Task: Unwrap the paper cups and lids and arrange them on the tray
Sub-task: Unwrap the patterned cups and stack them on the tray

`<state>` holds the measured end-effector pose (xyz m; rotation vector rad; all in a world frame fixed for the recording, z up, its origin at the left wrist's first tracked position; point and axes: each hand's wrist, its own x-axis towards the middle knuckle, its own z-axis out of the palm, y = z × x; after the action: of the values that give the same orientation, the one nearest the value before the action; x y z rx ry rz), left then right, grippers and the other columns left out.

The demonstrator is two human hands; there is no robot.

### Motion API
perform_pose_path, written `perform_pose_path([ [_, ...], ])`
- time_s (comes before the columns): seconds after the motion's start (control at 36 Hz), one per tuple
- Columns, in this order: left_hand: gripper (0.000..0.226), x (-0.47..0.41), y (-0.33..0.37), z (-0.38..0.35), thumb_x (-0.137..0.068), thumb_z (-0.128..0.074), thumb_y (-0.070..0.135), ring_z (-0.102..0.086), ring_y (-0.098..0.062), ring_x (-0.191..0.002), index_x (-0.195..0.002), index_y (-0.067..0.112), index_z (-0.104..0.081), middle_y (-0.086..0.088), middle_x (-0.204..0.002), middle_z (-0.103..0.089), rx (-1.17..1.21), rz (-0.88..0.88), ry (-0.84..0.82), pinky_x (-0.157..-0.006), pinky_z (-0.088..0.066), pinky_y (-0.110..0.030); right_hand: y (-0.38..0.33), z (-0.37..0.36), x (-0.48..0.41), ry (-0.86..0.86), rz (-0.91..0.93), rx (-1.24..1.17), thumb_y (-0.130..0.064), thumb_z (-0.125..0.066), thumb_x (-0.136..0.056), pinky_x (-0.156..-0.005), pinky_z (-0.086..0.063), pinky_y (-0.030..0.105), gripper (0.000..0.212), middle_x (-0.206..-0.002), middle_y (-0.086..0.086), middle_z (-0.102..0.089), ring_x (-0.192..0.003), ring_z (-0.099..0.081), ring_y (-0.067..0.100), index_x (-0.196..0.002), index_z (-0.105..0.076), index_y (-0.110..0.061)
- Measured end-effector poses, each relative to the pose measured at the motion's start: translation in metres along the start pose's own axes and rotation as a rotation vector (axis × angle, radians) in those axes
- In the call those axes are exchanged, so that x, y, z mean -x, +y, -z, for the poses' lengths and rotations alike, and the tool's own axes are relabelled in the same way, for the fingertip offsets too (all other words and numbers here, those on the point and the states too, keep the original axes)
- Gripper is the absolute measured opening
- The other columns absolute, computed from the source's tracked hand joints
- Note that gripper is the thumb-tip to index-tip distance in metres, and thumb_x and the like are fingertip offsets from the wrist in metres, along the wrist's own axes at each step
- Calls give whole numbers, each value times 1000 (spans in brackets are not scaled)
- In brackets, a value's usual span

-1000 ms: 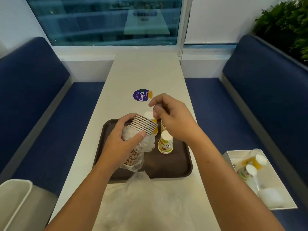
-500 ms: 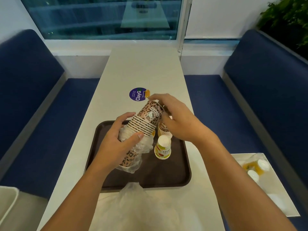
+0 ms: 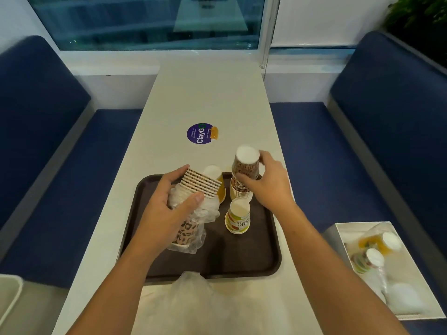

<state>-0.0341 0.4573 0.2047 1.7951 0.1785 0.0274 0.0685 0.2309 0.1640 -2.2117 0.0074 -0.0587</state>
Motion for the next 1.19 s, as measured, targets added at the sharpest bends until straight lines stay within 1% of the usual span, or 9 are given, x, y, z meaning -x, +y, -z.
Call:
perform_pose_path([
  [0.14, 67, 2, -7, -2, -75, -72, 51, -63, 12, -104, -138, 47, -50, 40, -111, -60, -5, 24, 11, -70, -56, -11, 24, -19, 2, -172, -136, 77, -37, -82, -86, -103, -51, 41, 74, -145, 0, -58, -133, -56, 26, -148, -43, -26],
  [0.28, 61, 2, -7, -1, -82, -77, 41, -61, 15, -103, -136, 45, -50, 40, -109, -60, -28, 17, 24, -68, -54, -8, 23, -13, 2, -78, -69, 128, -26, -78, -90, -117, -34, 43, 85, -163, -3, -34, -150, -29, 24, -159, -28, -30],
  [0.36, 59, 2, -5, 0, -84, -77, 38, -60, 14, -104, -135, 47, -49, 43, -109, -57, -51, 3, 31, -67, -53, -7, -3, 0, 17, 137, 71, 67, -25, -70, -96, -110, -24, 17, 58, -154, -7, -40, -142, -31, 13, -148, -45, -29],
  [0.42, 62, 3, -3, 0, -78, -76, 45, -59, 13, -106, -134, 49, -49, 43, -111, -56, -58, -15, 23, -68, -54, -7, -21, 6, 29, 110, 175, 12, -32, -64, -100, -98, -26, 8, 39, -145, -12, -47, -134, -35, 5, -138, -54, -31],
  [0.58, 61, 8, 3, -3, -78, -75, 48, -56, 14, -113, -132, 54, -48, 47, -112, -54, -80, -94, -34, -75, -55, -9, -54, 4, 62, -361, 342, -39, -45, -52, -105, -102, -48, 36, 29, -121, -17, -62, -118, -51, 6, -126, -65, -29],
  [0.78, 62, 19, 4, 6, -77, -77, 47, -57, 10, -117, -131, 55, -48, 42, -117, -56, -93, -127, -64, -78, -54, -9, -62, 9, 67, -382, 292, -315, -23, -55, -107, -98, -54, 41, 24, -109, -11, -68, -112, -63, 15, -118, -73, -12],
  [1.0, 61, 24, 12, 11, -76, -77, 47, -57, 13, -111, -129, 56, -47, 43, -115, -56, -130, -126, -75, -74, -54, -8, -76, 16, 61, -256, 237, -413, -19, -49, -109, -78, -51, 23, 26, -92, -8, -68, -89, -64, 5, -91, -68, -23],
  [1.11, 62, 26, 11, 15, -75, -75, 51, -58, 12, -109, -130, 56, -47, 43, -114, -56, -135, -103, -87, -72, -56, -11, -79, 25, 51, -235, 235, -372, -19, -42, -111, -81, -54, 21, 22, -105, -8, -67, -99, -65, 3, -119, -62, -22],
  [1.19, 63, 23, 10, 16, -78, -75, 49, -61, 6, -113, -134, 54, -48, 37, -118, -58, -102, -98, -95, -76, -59, -17, -81, 29, 48, -410, 315, -365, -3, -46, -106, -91, -55, 22, 54, -122, -8, -54, -115, -60, 4, -148, -42, -36],
])
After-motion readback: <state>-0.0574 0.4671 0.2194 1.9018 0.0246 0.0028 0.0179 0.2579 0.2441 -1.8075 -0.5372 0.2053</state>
